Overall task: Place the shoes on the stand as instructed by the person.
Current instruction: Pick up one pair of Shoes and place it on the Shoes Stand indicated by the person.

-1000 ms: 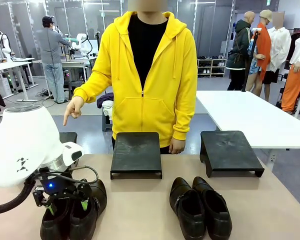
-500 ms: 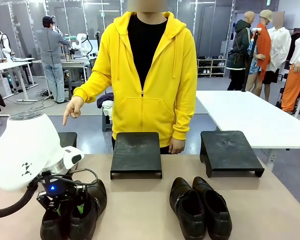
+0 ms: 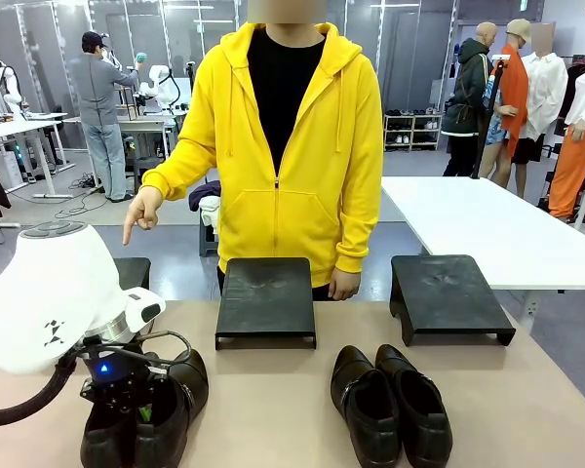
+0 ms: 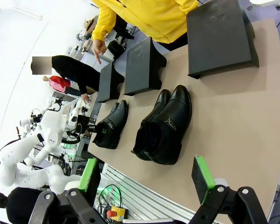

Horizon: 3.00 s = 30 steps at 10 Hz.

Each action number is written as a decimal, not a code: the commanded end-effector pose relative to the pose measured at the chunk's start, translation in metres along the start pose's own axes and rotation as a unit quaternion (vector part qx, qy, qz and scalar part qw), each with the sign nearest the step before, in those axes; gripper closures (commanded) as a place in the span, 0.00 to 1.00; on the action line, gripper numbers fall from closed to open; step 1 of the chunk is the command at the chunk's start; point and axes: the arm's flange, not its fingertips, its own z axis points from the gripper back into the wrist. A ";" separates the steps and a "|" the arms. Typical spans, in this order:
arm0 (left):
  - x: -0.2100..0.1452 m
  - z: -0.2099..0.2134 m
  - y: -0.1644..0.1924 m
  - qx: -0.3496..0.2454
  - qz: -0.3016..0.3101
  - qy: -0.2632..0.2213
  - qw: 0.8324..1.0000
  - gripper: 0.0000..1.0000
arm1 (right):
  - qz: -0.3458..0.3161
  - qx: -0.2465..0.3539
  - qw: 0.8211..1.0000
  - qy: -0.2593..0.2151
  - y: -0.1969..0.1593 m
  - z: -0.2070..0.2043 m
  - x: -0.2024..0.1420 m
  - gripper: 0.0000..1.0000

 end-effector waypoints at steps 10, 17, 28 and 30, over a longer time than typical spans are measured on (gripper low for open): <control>-0.022 0.165 0.093 -0.030 -0.040 -0.092 0.994 1.00 | 0.004 0.006 1.000 -0.003 0.001 0.001 0.000 0.00; -0.018 0.182 0.098 -0.041 -0.043 -0.092 0.994 1.00 | 0.004 0.006 1.000 -0.003 0.001 0.001 0.000 0.00; 0.157 0.150 0.165 0.020 -0.093 -0.239 0.966 0.92 | 0.004 0.006 1.000 -0.003 0.001 0.001 0.000 0.00; 0.186 0.136 0.176 0.012 -0.111 -0.255 0.961 0.92 | 0.004 0.006 1.000 -0.003 0.001 0.001 0.000 0.00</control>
